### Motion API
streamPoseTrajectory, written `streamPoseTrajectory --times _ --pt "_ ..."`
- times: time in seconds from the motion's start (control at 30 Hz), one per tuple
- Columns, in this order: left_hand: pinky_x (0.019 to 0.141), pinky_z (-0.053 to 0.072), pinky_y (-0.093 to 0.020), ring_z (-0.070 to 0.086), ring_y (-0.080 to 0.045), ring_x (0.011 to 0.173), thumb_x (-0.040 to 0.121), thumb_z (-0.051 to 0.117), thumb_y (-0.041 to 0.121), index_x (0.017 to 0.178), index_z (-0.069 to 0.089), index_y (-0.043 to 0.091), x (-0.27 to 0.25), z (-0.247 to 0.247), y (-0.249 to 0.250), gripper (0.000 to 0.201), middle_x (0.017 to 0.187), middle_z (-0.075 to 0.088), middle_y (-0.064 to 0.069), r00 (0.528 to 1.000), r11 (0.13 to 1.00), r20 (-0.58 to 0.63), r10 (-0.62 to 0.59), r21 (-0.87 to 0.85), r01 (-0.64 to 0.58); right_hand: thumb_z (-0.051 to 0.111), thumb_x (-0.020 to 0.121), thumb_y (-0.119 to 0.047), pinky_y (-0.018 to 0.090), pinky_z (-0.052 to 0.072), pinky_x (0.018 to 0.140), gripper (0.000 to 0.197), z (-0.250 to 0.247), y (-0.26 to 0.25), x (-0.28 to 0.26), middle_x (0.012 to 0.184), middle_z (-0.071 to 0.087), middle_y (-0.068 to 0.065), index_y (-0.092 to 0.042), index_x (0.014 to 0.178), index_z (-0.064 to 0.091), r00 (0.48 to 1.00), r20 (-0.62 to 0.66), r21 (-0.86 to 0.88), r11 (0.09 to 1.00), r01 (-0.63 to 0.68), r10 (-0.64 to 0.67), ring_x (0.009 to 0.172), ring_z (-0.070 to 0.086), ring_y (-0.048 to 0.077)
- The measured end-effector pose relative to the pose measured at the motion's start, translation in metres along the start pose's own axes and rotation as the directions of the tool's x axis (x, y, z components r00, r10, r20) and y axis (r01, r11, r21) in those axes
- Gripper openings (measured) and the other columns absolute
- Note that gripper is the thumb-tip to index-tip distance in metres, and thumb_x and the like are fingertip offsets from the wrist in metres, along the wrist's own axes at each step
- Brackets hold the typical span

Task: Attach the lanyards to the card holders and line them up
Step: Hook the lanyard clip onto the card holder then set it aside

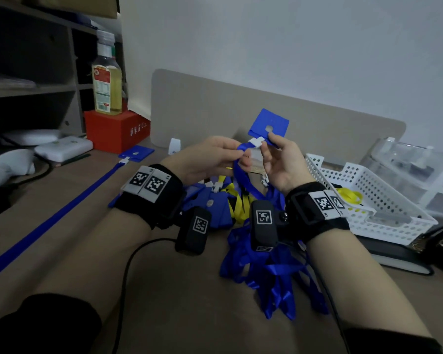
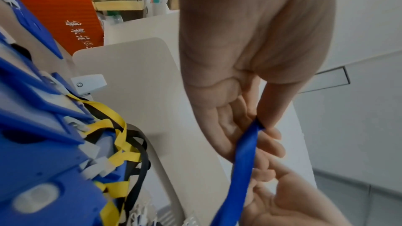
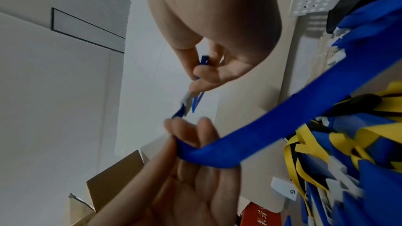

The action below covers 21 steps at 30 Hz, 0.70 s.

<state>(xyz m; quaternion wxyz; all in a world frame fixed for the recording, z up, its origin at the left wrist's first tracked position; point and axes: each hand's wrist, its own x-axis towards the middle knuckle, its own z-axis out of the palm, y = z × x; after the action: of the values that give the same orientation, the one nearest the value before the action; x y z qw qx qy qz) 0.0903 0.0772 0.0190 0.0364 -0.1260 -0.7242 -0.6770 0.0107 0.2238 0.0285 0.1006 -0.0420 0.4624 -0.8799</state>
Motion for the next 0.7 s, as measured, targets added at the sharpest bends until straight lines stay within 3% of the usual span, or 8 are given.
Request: streamPoseTrajectory --times 0.13,0.3,0.47,0.6,0.7 --pt "0.068 0.056 -0.024 0.067 -0.014 0.071 0.095 0.036 -0.009 0.096 0.063 0.004 -0.009 -0.007 0.017 0.03 0.078 0.068 -0.005 0.999 0.986 -0.017 0.035 -0.162 -0.038 0.059 0.092 -0.01 0.011 0.047 0.043 0.01 0.009 0.002 0.005 0.065 0.065 0.0 -0.011 0.082 0.057 1.0 0.011 0.033 0.999 -0.009 0.008 0.048 0.062 0.005" --pt "0.057 0.054 -0.028 0.058 -0.012 0.061 0.087 0.031 -0.013 0.093 0.062 0.007 -0.021 -0.022 0.026 0.037 0.074 0.064 -0.001 0.997 0.99 -0.08 -0.013 -0.14 0.002 0.059 0.092 -0.008 0.013 0.05 0.045 0.007 0.023 0.004 0.011 0.057 0.065 0.001 -0.008 0.086 0.057 1.0 0.007 0.031 0.999 -0.02 0.019 0.048 0.063 0.006" --pt "0.048 0.039 -0.021 0.045 -0.01 0.057 0.076 0.022 -0.014 0.088 0.057 0.009 -0.04 -0.041 0.034 0.043 0.07 0.052 0.0 0.987 0.993 -0.151 -0.056 -0.115 0.039 0.058 0.093 -0.007 0.014 0.049 0.046 0.002 0.04 0.015 0.019 0.08 0.065 0.006 -0.006 0.095 0.057 0.999 0.01 0.013 0.999 -0.048 0.048 0.057 0.063 0.008" --pt "0.041 0.035 -0.02 0.047 -0.011 0.056 0.074 0.023 -0.013 0.096 0.059 0.006 -0.056 -0.06 0.037 0.047 0.079 0.055 -0.003 0.955 0.994 -0.28 -0.098 -0.069 0.082 0.058 0.093 -0.004 0.014 0.049 0.045 0.009 0.058 0.034 0.032 0.079 0.064 0.006 -0.005 0.102 0.058 0.997 0.012 -0.01 0.997 -0.072 0.072 0.047 0.063 0.007" --pt "0.041 0.036 -0.019 0.051 -0.009 0.056 0.077 0.028 -0.01 0.105 0.061 0.007 -0.072 -0.074 0.038 0.046 0.088 0.058 -0.004 0.923 0.984 -0.348 -0.165 0.004 0.178 0.058 0.092 -0.001 0.016 0.05 0.046 0.008 0.072 0.052 0.041 0.08 0.062 0.007 -0.003 0.099 0.057 0.994 0.043 -0.024 0.995 -0.1 0.101 0.052 0.065 0.01"
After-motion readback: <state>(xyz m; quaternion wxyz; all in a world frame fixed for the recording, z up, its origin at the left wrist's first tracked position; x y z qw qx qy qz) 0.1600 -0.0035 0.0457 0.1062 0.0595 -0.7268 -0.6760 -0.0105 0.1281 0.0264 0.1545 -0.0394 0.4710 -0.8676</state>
